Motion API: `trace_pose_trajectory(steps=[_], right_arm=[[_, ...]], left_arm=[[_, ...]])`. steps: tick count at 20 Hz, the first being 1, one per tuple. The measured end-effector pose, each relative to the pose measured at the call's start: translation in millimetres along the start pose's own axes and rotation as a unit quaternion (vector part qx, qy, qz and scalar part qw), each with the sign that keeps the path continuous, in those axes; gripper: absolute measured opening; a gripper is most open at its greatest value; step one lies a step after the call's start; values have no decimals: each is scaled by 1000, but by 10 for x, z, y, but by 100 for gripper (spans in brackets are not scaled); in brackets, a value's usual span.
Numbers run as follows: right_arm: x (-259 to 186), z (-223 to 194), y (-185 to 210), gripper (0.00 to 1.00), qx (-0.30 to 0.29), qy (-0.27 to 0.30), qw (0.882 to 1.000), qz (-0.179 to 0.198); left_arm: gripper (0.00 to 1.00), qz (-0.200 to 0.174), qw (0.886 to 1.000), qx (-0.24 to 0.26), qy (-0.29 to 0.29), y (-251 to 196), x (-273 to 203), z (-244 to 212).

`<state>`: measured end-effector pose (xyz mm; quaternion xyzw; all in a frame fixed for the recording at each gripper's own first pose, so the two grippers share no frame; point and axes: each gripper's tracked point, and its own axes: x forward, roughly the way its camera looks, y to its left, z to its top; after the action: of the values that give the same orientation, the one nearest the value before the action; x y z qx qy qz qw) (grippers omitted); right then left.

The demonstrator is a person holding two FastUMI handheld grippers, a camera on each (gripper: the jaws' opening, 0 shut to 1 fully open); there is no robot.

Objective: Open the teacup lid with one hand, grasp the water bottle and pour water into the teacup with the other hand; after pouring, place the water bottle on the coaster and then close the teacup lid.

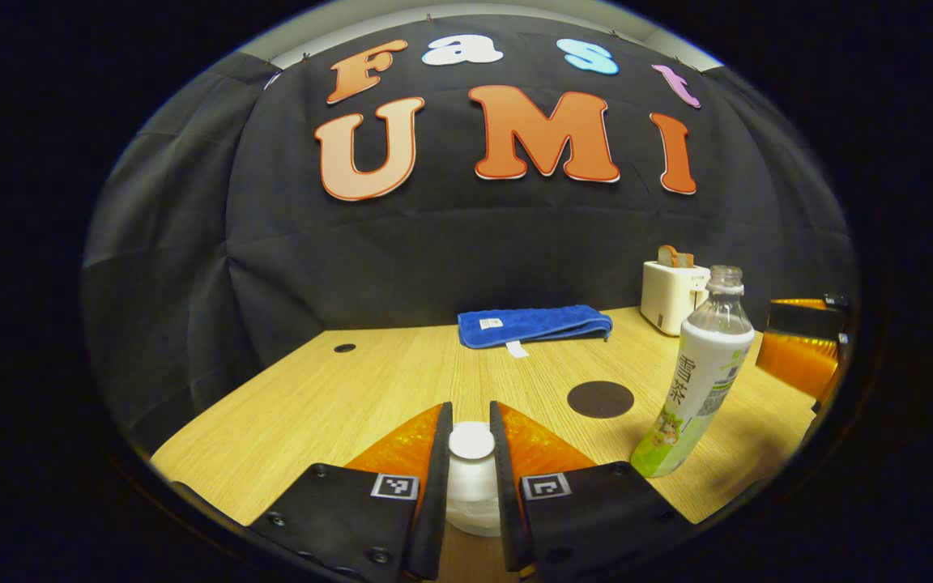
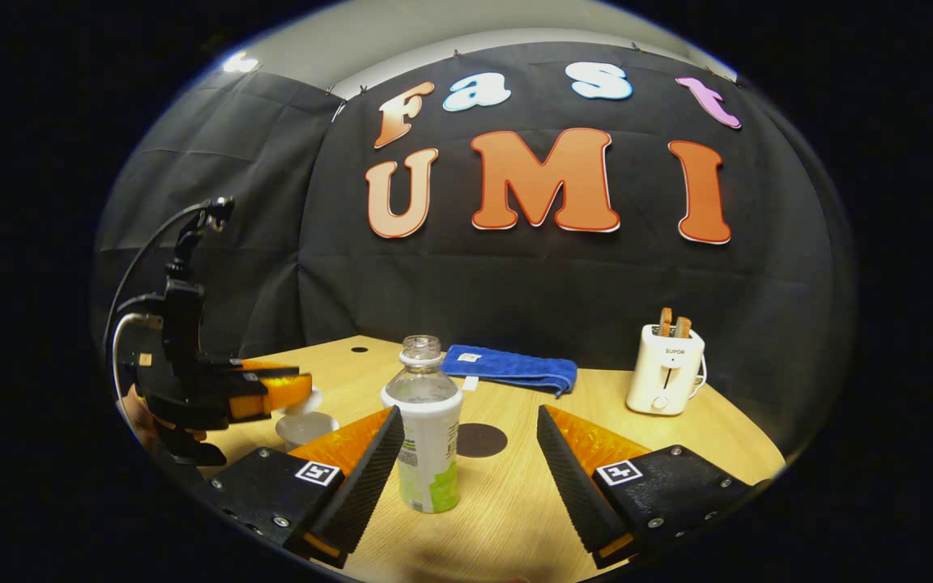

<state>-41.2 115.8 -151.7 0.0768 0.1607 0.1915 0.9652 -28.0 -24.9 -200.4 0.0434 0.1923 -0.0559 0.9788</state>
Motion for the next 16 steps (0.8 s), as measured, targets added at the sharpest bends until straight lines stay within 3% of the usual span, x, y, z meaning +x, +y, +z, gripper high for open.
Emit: trace_pose_trajectory(steps=[8,12,14,16], right_arm=[[286,-423,253,95,4,54,998,29],[408,-514,342,82,12,70,997,31],[409,-515,342,70,14,72,997,26],[447,-521,415,67,14,78,996,36]], left_arm=[[32,33,999,-19,-20,423,-47,129],[32,53,998,-22,-18,663,-68,70],[32,59,998,-23,-15,743,-89,35],[32,63,998,-24,-10,813,-117,-14]])
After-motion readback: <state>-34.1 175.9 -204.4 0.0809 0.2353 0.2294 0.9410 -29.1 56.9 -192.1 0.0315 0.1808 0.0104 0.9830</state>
